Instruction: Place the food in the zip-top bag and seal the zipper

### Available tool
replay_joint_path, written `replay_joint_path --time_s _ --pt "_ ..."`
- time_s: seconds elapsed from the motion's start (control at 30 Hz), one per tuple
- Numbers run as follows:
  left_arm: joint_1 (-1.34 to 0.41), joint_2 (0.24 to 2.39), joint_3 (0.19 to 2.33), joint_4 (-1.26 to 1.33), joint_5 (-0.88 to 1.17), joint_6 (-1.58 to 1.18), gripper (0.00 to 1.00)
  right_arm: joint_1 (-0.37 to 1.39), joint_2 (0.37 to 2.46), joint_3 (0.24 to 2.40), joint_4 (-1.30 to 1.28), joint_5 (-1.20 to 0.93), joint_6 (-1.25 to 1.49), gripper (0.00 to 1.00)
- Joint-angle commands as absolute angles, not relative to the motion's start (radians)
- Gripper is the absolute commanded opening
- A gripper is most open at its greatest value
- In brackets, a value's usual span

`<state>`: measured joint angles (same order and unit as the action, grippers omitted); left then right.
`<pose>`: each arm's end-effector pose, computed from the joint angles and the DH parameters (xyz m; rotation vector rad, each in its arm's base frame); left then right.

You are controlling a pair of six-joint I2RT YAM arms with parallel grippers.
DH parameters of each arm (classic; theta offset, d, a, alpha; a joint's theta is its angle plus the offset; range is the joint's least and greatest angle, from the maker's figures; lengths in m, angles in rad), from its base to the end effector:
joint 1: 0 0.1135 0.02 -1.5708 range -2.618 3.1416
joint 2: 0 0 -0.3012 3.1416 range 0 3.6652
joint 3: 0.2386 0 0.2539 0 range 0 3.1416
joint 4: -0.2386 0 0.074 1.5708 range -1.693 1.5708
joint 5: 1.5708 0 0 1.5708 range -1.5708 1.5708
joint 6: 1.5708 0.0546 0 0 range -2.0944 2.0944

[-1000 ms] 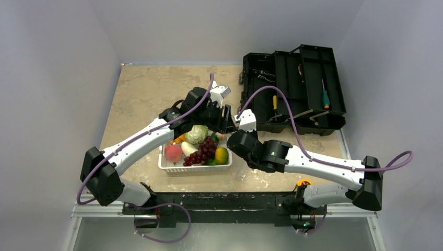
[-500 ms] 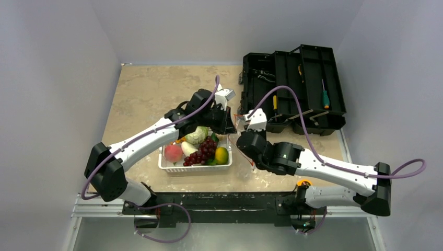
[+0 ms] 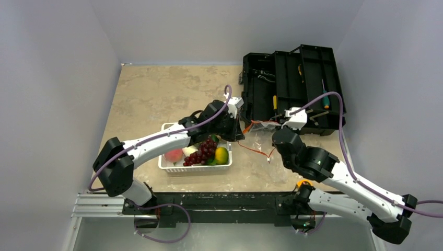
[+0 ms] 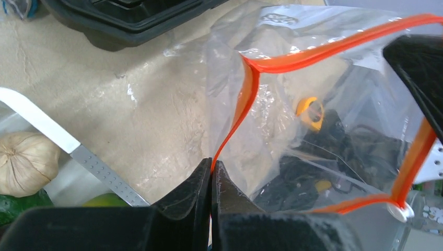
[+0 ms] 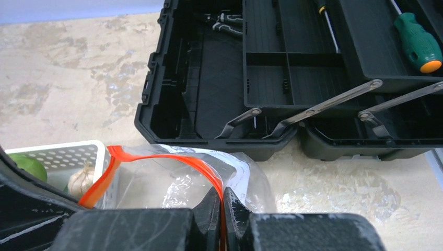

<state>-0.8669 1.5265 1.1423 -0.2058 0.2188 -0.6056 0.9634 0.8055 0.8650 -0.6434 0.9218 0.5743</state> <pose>0.2263 -0.2849 0.3067 0.4425 2.3105 -1.0331 0.1175 0.0929 0.3463 0.1268 1.9064 0.0315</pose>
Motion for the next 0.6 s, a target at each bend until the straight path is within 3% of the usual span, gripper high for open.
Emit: replay_joint_path --time_s 0.0,0.13,0.2,0.4,0.57 --pt "-0.878 1.563 1.126 -0.150 0.136 -0.674 0.00 0.962 0.834 0.845 -0.581 0.894 0.503 0.00" --pt "-0.883 1.612 1.150 -0.146 0.120 -0.701 0.00 0.962 0.885 0.850 -0.562 0.824 0.463 0.00" --pt "-0.888 1.625 1.177 -0.179 0.087 -0.693 0.06 0.961 0.897 0.853 -0.559 0.785 0.445 0.00" --pt "-0.903 1.539 1.147 -0.232 0.038 -0.682 0.44 0.962 0.876 0.825 -0.502 0.666 0.407 0.00" --pt "-0.905 1.349 1.069 -0.307 0.028 -0.680 0.63 0.962 0.887 0.788 -0.424 0.577 0.359 0.00"
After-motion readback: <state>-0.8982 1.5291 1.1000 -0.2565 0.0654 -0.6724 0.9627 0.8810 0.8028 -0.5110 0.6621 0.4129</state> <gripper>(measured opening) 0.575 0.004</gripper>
